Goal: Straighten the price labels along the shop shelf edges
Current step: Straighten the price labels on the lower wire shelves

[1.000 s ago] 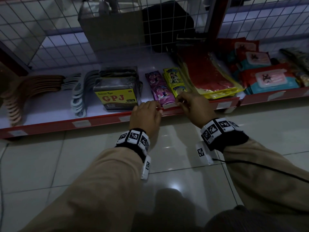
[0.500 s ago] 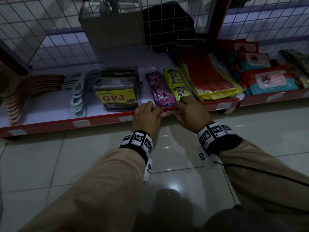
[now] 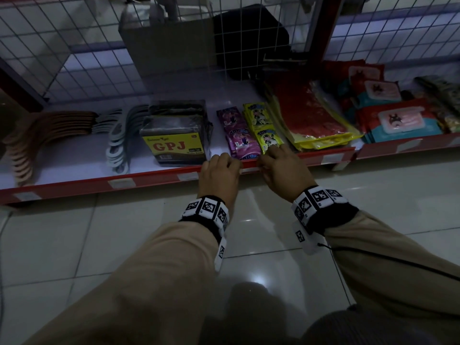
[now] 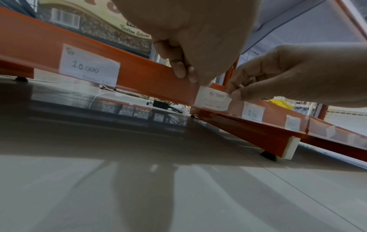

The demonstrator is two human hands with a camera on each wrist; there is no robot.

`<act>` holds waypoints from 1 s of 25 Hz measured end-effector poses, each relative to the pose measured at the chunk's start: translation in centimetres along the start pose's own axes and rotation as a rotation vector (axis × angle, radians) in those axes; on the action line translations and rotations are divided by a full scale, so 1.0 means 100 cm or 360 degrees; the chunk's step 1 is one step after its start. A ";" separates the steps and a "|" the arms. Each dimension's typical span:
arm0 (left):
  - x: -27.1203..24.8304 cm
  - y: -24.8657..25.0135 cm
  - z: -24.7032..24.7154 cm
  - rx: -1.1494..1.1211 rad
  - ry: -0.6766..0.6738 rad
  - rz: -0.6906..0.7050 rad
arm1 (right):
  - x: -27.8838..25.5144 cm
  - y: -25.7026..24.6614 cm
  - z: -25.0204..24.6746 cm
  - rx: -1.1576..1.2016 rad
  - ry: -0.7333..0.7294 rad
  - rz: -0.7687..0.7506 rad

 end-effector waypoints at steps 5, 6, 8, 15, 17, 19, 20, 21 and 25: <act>0.001 0.000 0.000 0.0028 -0.0008 -0.0002 | -0.001 0.001 0.003 -0.0022 -0.0024 0.0019; 0.001 0.000 0.000 0.0030 -0.0009 -0.0004 | -0.001 0.001 0.002 -0.0015 -0.0030 0.0027; 0.001 -0.001 0.000 0.0013 0.0000 -0.0004 | -0.002 0.001 0.002 0.0009 -0.0024 0.0045; -0.002 -0.002 0.000 -0.0034 0.0024 -0.0010 | -0.004 0.000 0.001 0.0076 0.0024 0.0117; -0.005 -0.002 -0.002 -0.0044 0.0025 -0.0002 | -0.007 0.000 0.000 0.0053 0.0046 0.0128; -0.008 -0.003 -0.004 -0.0059 0.0026 0.0009 | -0.011 0.000 -0.001 -0.0016 0.0057 0.0139; -0.008 -0.003 -0.005 -0.0060 0.0019 0.0014 | -0.012 0.001 -0.002 -0.0053 0.0048 0.0144; -0.010 -0.002 -0.006 -0.0060 0.0008 0.0014 | -0.012 0.002 -0.003 -0.0083 0.0037 0.0144; -0.014 -0.002 -0.009 -0.0091 -0.0018 0.0020 | -0.010 0.007 -0.005 -0.0114 0.0008 0.0124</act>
Point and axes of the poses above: each hand's wrist, its own x-axis towards the middle knuckle, its own z-axis out of the palm, y = z × x, the point moved 1 cm from there along x, towards the middle knuckle, and after that the axes turned 12 degrees about -x, right-handed, at the moved point
